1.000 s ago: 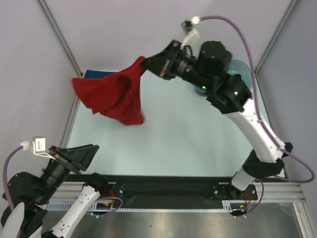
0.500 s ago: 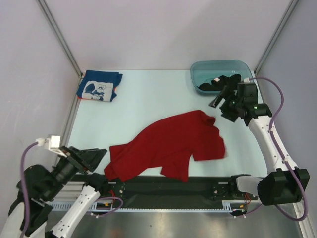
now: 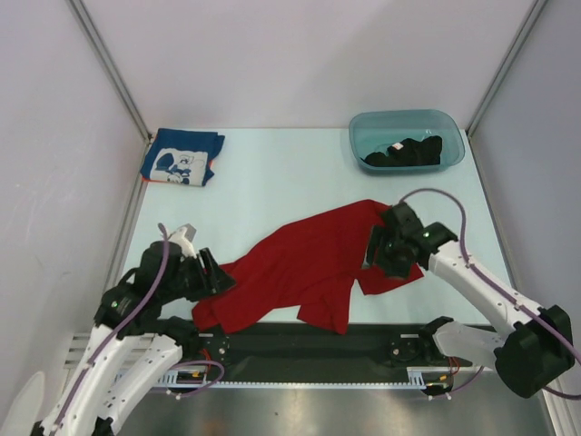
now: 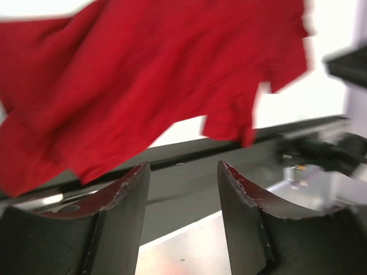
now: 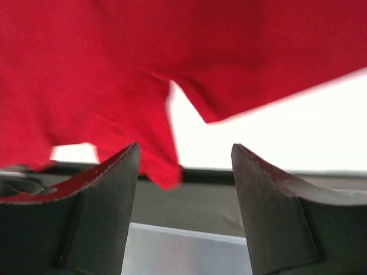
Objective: Fold and stack the t-shirts
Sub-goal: Flatten the tshirt out
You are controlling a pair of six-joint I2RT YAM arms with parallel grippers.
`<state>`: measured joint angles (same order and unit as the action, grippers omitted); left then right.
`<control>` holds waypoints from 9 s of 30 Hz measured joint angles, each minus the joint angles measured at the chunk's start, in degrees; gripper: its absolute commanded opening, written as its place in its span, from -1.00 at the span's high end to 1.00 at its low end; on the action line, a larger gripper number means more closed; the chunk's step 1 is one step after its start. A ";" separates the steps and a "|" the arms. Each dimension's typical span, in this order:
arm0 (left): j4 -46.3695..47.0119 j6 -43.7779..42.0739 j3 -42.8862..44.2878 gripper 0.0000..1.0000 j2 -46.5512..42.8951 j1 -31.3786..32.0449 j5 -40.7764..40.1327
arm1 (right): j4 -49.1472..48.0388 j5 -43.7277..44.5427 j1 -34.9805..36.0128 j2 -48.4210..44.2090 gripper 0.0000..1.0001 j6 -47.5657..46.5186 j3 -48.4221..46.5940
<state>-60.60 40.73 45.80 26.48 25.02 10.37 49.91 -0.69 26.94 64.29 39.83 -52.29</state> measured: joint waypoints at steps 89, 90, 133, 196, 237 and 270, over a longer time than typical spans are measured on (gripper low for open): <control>15.41 -7.93 37.24 -0.99 64.63 -15.87 -30.82 | -3.26 -6.40 -15.37 39.15 -0.65 -16.96 -41.48; 14.95 -8.04 36.89 -1.00 64.35 -15.89 -31.21 | -2.40 -5.62 -14.29 38.29 -0.66 -17.38 -40.39; 7.39 4.11 1.33 -0.79 32.94 0.37 -19.61 | -4.59 -4.13 -11.91 9.29 -0.47 -12.24 -3.34; 19.76 -1.11 1.46 -1.00 57.16 -0.46 -16.26 | -6.16 -14.12 -12.70 18.34 -0.76 -8.48 3.69; 4.79 -1.79 42.32 0.99 17.16 -1.97 -27.74 | 6.12 -5.77 17.49 -2.43 0.88 -5.66 -45.29; 21.73 -11.78 39.06 0.99 58.97 -3.87 -27.36 | -12.31 -6.93 -14.58 29.83 0.89 -13.90 -44.19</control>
<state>-38.87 28.95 84.86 85.45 21.15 -16.99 37.60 -7.62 12.36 94.13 25.93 -96.49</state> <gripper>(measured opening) 0.016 0.110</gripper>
